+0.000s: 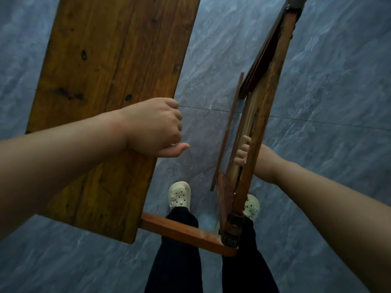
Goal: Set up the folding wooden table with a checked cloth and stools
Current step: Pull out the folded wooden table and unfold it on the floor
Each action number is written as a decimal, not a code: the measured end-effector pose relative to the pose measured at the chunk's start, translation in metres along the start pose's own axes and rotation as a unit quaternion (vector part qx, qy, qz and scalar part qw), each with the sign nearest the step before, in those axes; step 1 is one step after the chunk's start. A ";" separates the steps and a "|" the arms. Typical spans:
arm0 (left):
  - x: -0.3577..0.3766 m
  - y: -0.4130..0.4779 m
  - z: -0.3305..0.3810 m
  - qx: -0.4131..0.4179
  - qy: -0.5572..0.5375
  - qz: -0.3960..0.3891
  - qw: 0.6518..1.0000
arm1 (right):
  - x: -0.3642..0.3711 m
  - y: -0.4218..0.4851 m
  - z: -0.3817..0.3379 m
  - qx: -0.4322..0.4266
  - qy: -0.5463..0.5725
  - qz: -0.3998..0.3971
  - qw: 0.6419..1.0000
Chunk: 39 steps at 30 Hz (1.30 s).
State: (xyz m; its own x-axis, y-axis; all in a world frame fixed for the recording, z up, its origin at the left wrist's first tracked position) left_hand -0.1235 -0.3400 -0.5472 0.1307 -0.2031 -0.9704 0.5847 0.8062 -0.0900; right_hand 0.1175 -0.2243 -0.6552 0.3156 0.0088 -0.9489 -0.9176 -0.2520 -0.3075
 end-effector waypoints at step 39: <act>-0.001 -0.011 0.007 -0.043 0.003 -0.013 0.999 | 0.013 -0.004 0.062 -0.052 0.010 -0.140 0.989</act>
State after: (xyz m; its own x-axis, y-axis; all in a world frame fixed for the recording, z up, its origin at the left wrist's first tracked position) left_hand -0.1249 -0.3524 -0.5435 0.1122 -0.2219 -0.9686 0.5163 0.8459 -0.1340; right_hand 0.1101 -0.1629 -0.6712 0.5587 0.0729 -0.8262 -0.7646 -0.3405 -0.5472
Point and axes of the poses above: each hand's wrist, its own y-axis towards the middle knuckle, its own x-axis out of the palm, z = x × y, the point moved 2 cm from there along y, towards the middle knuckle, and after that the axes turned 1 degree about -y, right-handed, at the moved point
